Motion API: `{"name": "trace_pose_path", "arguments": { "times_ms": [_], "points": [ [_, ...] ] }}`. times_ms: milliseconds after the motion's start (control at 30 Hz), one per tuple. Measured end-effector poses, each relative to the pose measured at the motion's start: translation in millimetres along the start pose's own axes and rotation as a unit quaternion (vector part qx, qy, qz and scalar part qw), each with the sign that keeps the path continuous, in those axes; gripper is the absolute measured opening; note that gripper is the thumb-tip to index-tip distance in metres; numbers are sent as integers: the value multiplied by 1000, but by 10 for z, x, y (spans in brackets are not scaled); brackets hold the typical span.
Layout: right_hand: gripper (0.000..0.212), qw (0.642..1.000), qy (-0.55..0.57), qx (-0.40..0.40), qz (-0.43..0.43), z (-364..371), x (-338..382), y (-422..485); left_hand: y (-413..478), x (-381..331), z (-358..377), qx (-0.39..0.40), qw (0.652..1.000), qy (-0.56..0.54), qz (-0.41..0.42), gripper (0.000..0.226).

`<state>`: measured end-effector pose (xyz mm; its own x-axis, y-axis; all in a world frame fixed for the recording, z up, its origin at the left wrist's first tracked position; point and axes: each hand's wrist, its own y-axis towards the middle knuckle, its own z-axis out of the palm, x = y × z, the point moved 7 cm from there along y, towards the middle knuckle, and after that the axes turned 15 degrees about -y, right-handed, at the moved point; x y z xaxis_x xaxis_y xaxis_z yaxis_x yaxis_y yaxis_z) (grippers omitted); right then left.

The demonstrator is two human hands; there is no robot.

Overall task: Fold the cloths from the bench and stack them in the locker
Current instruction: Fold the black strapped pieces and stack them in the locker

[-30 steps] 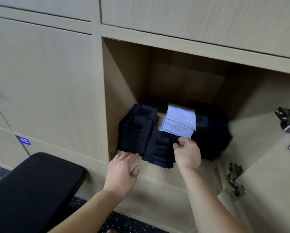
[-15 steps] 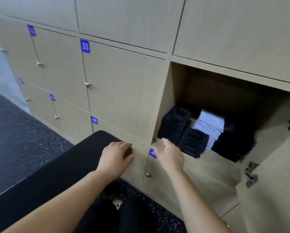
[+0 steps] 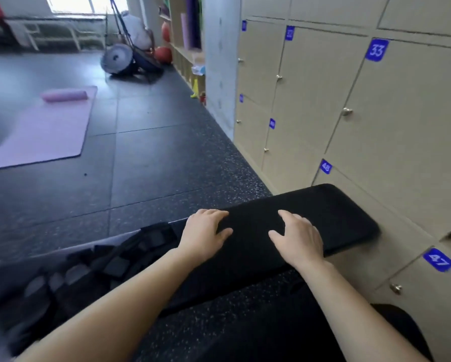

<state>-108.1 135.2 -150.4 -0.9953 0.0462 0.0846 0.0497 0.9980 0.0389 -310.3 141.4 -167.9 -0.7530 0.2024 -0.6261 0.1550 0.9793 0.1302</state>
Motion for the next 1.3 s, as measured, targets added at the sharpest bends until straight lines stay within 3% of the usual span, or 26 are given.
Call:
{"name": "trace_pose_path", "arguments": {
  "times_ms": [267,533,700,800,900,1067,1167,1300],
  "points": [
    [50,983,-40,69,-166,503,1399,-185,-694,1073,-422,-34,995,17,-96,48],
    [47,949,-86,141,-270,980,2078,-374,-1255,1565,-238,13,992,4,-127,50],
    [65,923,-117,176,-320,1285,2326,-388,-1486,1852,-158,-13,989,-21,-143,49],
    [76,905,-131,191,-357,1440,2544,-375,-1501,2022,-237,-51,982,-12,-179,66],
    [78,890,-142,196,-386,1586,2769,-336,-1494,2223,-230,-1,965,19,-262,94],
    [79,869,-175,228,-403,1832,2982,-224,-1524,2459,5,95,941,50,-320,106],
    [78,850,-193,272,-409,1972,2940,-229,-1473,2429,121,124,943,42,-307,102],
    [75,844,-197,268,-421,1971,2808,-205,-1404,2325,209,143,944,34,-296,76]
  ]
}}
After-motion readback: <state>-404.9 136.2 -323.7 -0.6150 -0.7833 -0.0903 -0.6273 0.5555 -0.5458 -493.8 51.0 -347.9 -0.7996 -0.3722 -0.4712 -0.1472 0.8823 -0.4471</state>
